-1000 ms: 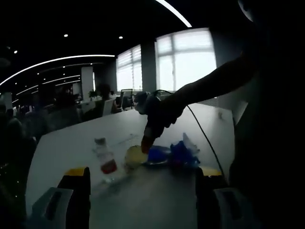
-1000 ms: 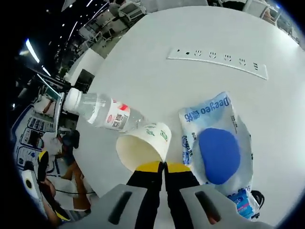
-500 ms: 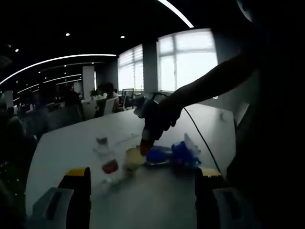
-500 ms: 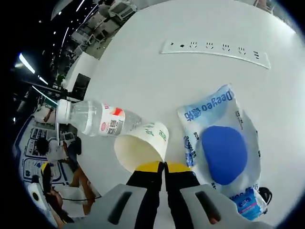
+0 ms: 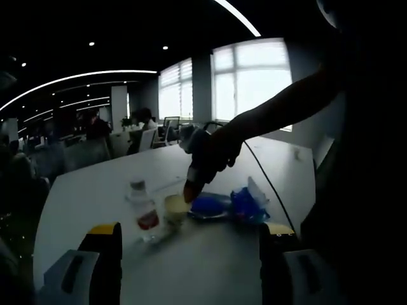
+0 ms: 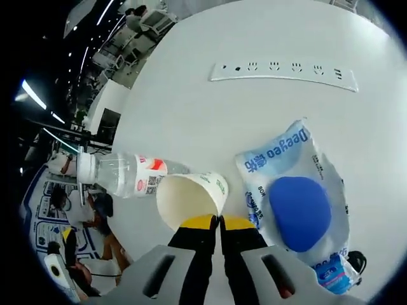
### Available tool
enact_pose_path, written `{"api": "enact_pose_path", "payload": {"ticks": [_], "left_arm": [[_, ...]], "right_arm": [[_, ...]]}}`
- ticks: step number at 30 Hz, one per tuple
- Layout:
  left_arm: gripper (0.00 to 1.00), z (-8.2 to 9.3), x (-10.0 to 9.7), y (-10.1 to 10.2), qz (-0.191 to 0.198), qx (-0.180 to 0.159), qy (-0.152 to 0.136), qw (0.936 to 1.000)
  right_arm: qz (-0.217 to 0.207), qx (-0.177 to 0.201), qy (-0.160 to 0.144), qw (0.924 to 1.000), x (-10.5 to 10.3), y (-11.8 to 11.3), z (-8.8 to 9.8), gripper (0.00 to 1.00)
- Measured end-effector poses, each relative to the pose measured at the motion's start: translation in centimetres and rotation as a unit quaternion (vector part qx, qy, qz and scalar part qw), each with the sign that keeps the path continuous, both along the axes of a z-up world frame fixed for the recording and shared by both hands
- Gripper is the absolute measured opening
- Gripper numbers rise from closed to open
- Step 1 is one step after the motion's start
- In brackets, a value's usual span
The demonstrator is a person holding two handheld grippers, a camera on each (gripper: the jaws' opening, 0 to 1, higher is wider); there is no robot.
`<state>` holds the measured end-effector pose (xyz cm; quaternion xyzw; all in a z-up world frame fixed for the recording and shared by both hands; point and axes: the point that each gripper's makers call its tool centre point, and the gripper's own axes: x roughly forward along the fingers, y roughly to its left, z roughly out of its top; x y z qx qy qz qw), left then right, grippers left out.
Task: Arrange the tabletop items into an orderly group along one side of the table until the central work area is clear of visible clutter.
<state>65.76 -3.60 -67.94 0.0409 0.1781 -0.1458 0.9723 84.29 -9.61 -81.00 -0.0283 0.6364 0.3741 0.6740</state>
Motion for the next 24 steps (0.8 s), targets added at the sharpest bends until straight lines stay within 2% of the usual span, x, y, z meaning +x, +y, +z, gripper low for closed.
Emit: {"api": "enact_pose_path", "payload": {"ticks": [5,10,19,24], "left_arm": [[0.88,0.0,0.0,0.0,0.000,0.001,0.000,1.0000],[0.88,-0.2,-0.1,0.1,-0.001,0.002,0.003,1.0000],[0.88,-0.3,-0.1,0.6,-0.002,0.003,0.000,1.0000],[0.89,-0.6,-0.2,0.6,-0.004,-0.004,0.003,1.0000]], "right_arm": [[-0.009,0.014,-0.010,0.9998,0.5,0.7,0.6,0.00],[-0.003,0.012,-0.011,0.9999,0.3,0.7,0.5,0.01],[0.001,0.032,-0.044,0.9985,1.3,1.1,1.6,0.06],[0.008,0.051,-0.071,0.9961,1.7,0.9,2.7,0.14]]}}
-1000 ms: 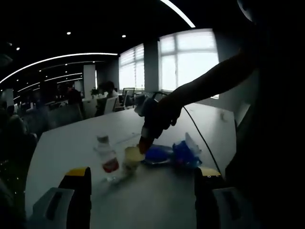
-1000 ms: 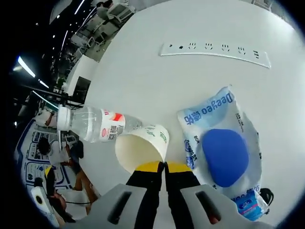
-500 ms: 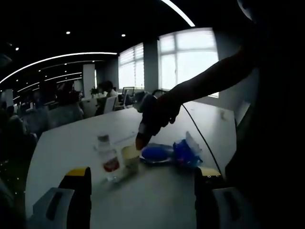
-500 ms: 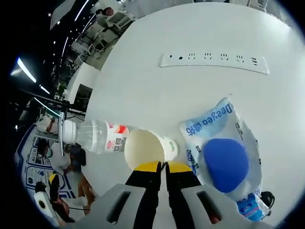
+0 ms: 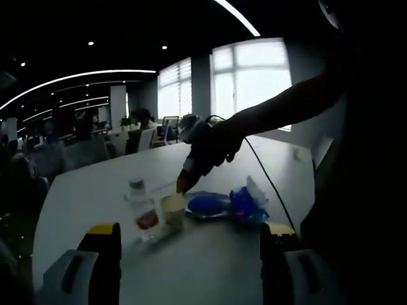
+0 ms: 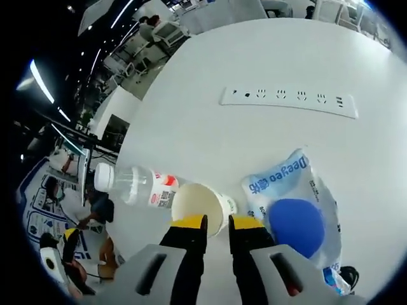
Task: Arrange the tabletop items into an orderly group along one side of the table until the central work area is clear of visible clutter.
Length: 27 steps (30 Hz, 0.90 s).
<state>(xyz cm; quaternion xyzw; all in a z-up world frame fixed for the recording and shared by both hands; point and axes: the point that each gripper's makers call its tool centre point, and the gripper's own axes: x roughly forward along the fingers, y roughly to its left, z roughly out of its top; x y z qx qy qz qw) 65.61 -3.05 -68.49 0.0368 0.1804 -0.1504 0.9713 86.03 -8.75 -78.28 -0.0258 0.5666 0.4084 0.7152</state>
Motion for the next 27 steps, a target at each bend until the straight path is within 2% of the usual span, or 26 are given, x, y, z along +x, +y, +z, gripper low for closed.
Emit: {"api": "enact_pose_path", "payload": {"ticks": [6,13,17,20,23,27], "left_arm": [[0.89,0.2,0.3,-0.6,0.000,-0.010,-0.002,1.0000],[0.89,1.6,1.0,-1.2,0.011,-0.026,-0.024,0.9993],[0.90,1.4,1.4,-1.5,0.012,-0.031,-0.019,0.9993],[0.89,1.1,1.5,-1.7,0.012,-0.033,-0.014,0.9993],[0.87,1.0,1.6,-2.1,0.008,-0.035,-0.016,0.9992],[0.88,0.6,2.0,-2.7,0.001,-0.039,-0.012,0.9992]], "right_arm": [[0.008,0.025,-0.024,0.9994,0.0,-0.6,1.3,0.24],[0.012,0.061,-0.070,0.9956,0.2,-1.6,3.2,0.45],[0.017,0.083,-0.097,0.9917,-0.4,-2.5,4.5,0.54],[0.012,0.100,-0.105,0.9894,-0.8,-2.9,5.4,0.60],[0.010,0.122,-0.122,0.9850,-1.2,-3.3,6.5,0.67],[0.013,0.157,-0.158,0.9747,-1.2,-3.7,7.8,0.79]]}}
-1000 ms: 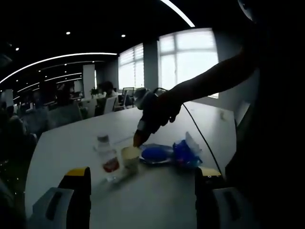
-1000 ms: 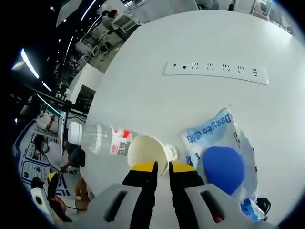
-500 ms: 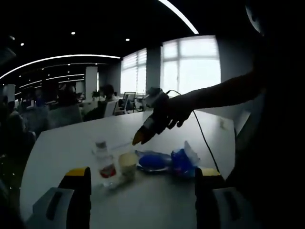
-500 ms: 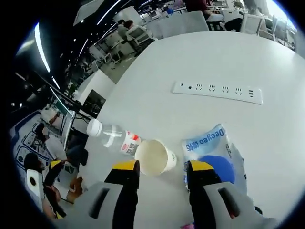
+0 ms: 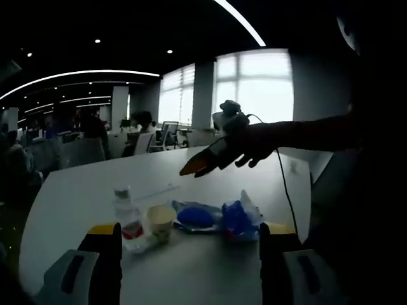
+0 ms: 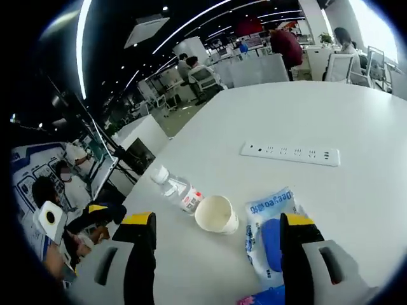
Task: Arrange the tabletop items into an orderly group along one side of the table until the central work area is clear of visible clutter.
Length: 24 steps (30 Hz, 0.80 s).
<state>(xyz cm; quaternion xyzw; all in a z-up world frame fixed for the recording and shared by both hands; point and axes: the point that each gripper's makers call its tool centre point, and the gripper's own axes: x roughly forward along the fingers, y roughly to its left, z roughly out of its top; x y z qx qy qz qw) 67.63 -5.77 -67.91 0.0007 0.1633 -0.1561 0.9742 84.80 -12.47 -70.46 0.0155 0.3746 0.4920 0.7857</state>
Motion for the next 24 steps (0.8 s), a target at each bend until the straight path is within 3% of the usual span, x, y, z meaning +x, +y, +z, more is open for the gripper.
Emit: {"api": "enact_pose_path", "payload": {"ticks": [8,9,10,12,19,24], "left_arm": [[0.93,-0.4,0.5,0.1,0.001,-0.003,0.006,1.0000],[0.94,-0.4,0.6,0.3,0.004,-0.004,0.006,1.0000],[0.95,-0.3,0.8,0.6,0.009,-0.002,0.001,1.0000],[0.97,-0.3,0.9,0.8,0.014,-0.002,0.002,0.9999],[1.00,-0.8,0.8,1.0,0.024,-0.007,0.017,0.9996],[1.00,-0.9,0.7,0.5,0.024,-0.002,0.020,0.9995]], "right_arm": [[-0.002,0.039,-0.041,0.9984,-0.6,-2.8,2.1,0.91],[-0.005,0.051,-0.051,0.9974,-0.6,-3.2,2.6,0.96],[-0.009,0.057,-0.066,0.9962,-0.9,-4.6,2.8,0.96],[-0.008,0.055,-0.092,0.9942,-0.8,-5.5,3.0,0.98],[-0.006,0.048,-0.135,0.9897,-0.9,-8.2,2.9,0.99],[-0.013,0.039,-0.146,0.9885,-1.2,-10.8,2.7,1.00]]}}
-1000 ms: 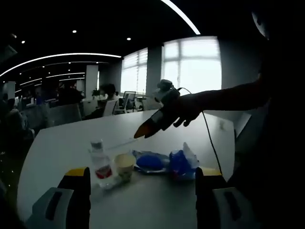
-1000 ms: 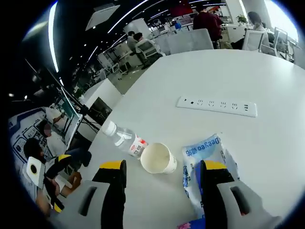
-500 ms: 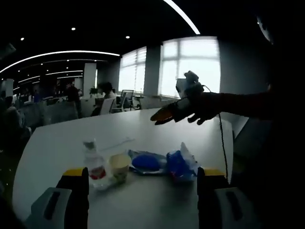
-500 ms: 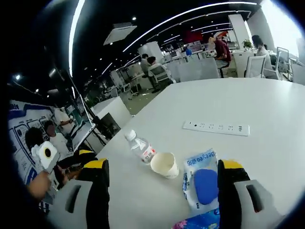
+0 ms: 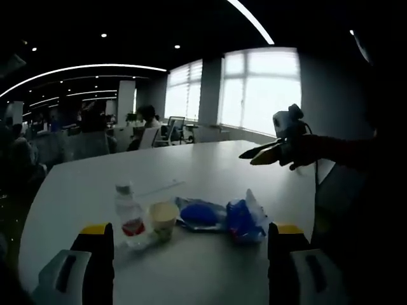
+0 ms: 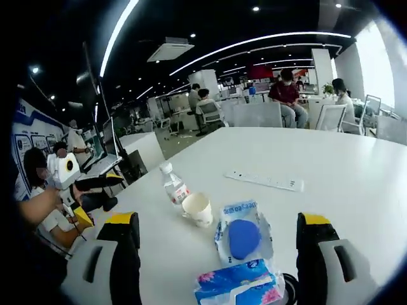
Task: Arrange the tabletop items into an orderly group along one side of the table until the central work area is clear of visible clutter.
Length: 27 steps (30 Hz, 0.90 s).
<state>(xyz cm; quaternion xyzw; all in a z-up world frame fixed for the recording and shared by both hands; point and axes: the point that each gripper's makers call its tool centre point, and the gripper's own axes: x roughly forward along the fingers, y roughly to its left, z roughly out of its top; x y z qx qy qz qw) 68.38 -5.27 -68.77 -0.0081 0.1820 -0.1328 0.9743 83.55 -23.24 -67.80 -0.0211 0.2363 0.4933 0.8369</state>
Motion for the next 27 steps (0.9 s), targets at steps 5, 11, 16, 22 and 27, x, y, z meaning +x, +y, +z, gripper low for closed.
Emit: {"api": "enact_pose_path", "payload": {"ticks": [5,11,16,22,27], "left_arm": [[1.00,0.0,0.0,-0.4,0.004,0.003,0.002,1.0000],[1.00,-0.1,-0.2,-0.3,0.018,0.001,0.005,0.9998],[1.00,-0.6,-0.4,-1.0,0.018,-0.002,0.017,0.9997],[0.99,-0.7,-0.1,-1.5,0.002,0.015,0.014,0.9998],[0.95,-0.8,0.0,-1.9,0.005,0.004,0.017,0.9998]], "right_arm": [[-0.004,-0.010,-0.012,0.9999,-0.9,-2.5,-0.2,1.00],[-0.010,-0.032,-0.024,0.9991,-1.5,-5.0,-1.1,1.00],[-0.016,-0.034,-0.035,0.9987,-2.0,-6.5,-1.0,1.00],[-0.016,-0.047,-0.047,0.9977,-2.6,-8.5,-1.3,1.00],[-0.030,-0.049,-0.041,0.9975,-2.8,-10.1,-2.0,1.00]]}}
